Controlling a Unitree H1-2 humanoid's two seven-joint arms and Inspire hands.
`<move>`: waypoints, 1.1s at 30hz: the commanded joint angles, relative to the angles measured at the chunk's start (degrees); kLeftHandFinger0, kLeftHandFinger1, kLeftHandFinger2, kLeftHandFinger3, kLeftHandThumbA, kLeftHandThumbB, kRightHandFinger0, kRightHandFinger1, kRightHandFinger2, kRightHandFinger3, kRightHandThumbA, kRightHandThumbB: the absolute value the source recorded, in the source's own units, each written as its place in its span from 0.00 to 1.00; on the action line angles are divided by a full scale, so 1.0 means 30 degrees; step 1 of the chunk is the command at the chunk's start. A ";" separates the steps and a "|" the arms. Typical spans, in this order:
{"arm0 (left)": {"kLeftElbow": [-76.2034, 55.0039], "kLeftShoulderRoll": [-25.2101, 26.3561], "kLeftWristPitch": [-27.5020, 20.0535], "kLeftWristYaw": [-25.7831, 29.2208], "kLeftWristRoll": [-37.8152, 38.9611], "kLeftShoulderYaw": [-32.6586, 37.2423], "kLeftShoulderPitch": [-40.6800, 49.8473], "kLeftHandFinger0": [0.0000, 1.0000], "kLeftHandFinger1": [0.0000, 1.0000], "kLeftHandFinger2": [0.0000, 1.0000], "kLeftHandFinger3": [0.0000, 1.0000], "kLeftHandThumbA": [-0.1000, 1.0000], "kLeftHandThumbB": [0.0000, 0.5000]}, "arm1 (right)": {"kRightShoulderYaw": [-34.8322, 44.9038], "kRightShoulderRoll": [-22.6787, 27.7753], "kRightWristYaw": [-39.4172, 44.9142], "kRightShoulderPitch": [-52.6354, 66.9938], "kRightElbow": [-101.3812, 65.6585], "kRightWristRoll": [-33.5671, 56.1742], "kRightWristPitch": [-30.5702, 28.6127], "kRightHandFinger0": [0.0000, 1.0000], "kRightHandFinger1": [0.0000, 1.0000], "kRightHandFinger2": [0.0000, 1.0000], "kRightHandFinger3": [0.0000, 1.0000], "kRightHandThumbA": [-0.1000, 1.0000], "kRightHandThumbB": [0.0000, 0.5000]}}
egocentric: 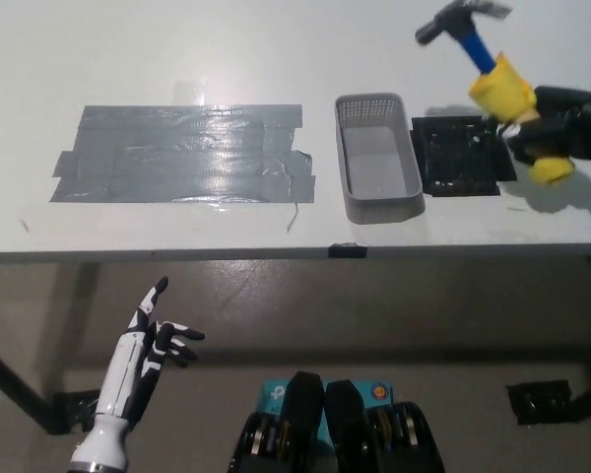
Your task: The robot picks the hammer with right hand and hits the black area on the desk and places it back.
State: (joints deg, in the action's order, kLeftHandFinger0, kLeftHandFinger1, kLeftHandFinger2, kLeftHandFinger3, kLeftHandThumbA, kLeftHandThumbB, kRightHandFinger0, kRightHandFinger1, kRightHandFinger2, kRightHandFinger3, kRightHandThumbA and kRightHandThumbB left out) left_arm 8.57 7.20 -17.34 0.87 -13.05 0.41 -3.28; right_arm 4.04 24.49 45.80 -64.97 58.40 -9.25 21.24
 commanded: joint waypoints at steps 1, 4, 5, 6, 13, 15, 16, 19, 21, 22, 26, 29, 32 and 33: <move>-0.0853 0.0721 -0.1642 -0.0131 -0.0532 0.0453 -0.0928 0.36 0.37 0.47 1.00 1.00 0.00 | 0.1100 0.4177 0.5526 -0.7941 -0.0828 0.3885 0.1897 0.00 0.07 0.55 0.47 0.00 0.37; -0.0919 0.0762 -0.1331 -0.0287 -0.0635 0.0584 -0.1001 0.37 0.38 0.48 1.00 1.00 0.00 | -0.1188 0.5135 0.6291 -0.7508 -0.2203 0.1402 0.1897 0.00 0.18 0.67 0.86 0.00 0.30; -0.0945 0.0752 -0.1349 -0.0272 -0.0652 0.0596 -0.0971 0.37 0.37 0.48 1.00 1.00 0.00 | -0.1520 0.5277 0.6315 -0.7368 -0.2523 0.1088 0.1797 0.00 0.24 0.74 0.93 0.00 0.30; -0.0937 0.0755 -0.1360 -0.0198 -0.0659 0.0563 -0.0985 0.35 0.37 0.48 1.00 1.00 0.00 | -0.2219 0.5474 0.6459 -0.7255 -0.2906 0.0582 0.1671 0.00 0.34 0.86 1.00 0.00 0.31; -0.0941 0.0896 -0.1406 -0.0007 -0.0648 0.0512 -0.0948 0.35 0.38 0.48 1.00 1.00 0.00 | -0.5592 0.6779 0.6370 -0.4841 -0.7127 -0.1456 0.0843 0.00 0.53 0.98 1.00 0.00 0.33; -0.0953 0.0932 -0.1458 0.0088 -0.0647 0.0467 -0.0920 0.36 0.40 0.49 1.00 1.00 0.00 | -0.6068 0.7070 0.6127 -0.4287 -0.8037 -0.1694 0.0429 0.00 0.56 0.99 1.00 0.00 0.31; -0.1041 0.0930 -0.1324 0.0180 -0.0771 0.0433 -0.0862 0.37 0.42 0.52 1.00 1.00 0.00 | -0.6425 0.7265 0.6105 -0.3985 -0.8492 -0.1843 0.0737 0.02 0.62 1.00 1.00 0.00 0.30; -0.1180 0.0966 -0.1097 0.0158 -0.0669 0.0349 -0.0803 0.45 0.46 0.53 1.00 1.00 0.00 | -0.7070 0.7526 0.5775 -0.3502 -0.9118 -0.1998 0.0925 0.05 0.59 0.98 1.00 0.00 0.29; -0.1388 0.0955 -0.0875 0.0081 -0.0519 0.0318 -0.0749 0.44 0.49 0.55 1.00 1.00 0.00 | -0.7219 0.7524 0.5773 -0.3378 -0.8737 -0.1725 0.0581 0.09 0.60 0.98 1.00 0.00 0.24; -0.1448 0.0986 -0.0829 0.0062 -0.0555 0.0331 -0.0754 0.44 0.49 0.55 1.00 1.00 0.00 | -0.7415 0.7477 0.5685 -0.3309 -0.8659 -0.1838 0.0524 0.10 0.60 0.98 1.00 0.00 0.24; -0.1354 0.1048 -0.0937 0.0072 -0.0598 0.0377 -0.0811 0.52 0.49 0.55 1.00 1.00 0.00 | -0.8025 0.7385 0.5381 -0.3179 -0.8635 -0.2247 0.0284 0.15 0.65 0.99 1.00 0.00 0.28; -0.1447 0.1103 -0.0826 0.0016 -0.0647 0.0401 -0.0790 0.47 0.50 0.56 1.00 1.00 0.00 | -0.8498 0.7203 0.5430 -0.3179 -0.8365 -0.2403 0.0065 0.15 0.65 0.99 0.99 0.00 0.29; -0.1455 0.1106 -0.0930 0.0045 -0.0594 0.0386 -0.0771 0.42 0.49 0.55 1.00 1.00 0.00 | -0.8860 0.6871 0.5050 -0.3025 -0.8085 -0.2651 -0.0273 0.18 0.69 0.99 0.92 0.00 0.33; -0.1399 0.1095 -0.0927 0.0015 -0.0498 0.0384 -0.0794 0.42 0.49 0.55 1.00 1.00 0.00 | -0.8978 0.6788 0.4914 -0.2956 -0.8021 -0.2745 -0.0566 0.20 0.72 1.00 0.94 0.00 0.31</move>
State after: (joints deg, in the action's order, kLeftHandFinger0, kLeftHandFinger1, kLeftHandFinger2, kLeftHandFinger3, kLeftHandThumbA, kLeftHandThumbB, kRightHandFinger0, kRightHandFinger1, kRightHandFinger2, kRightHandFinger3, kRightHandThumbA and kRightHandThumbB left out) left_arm 6.27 9.47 -17.96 0.89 -14.46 1.38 -4.72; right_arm -23.16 44.08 61.95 -70.77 34.72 -16.45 23.24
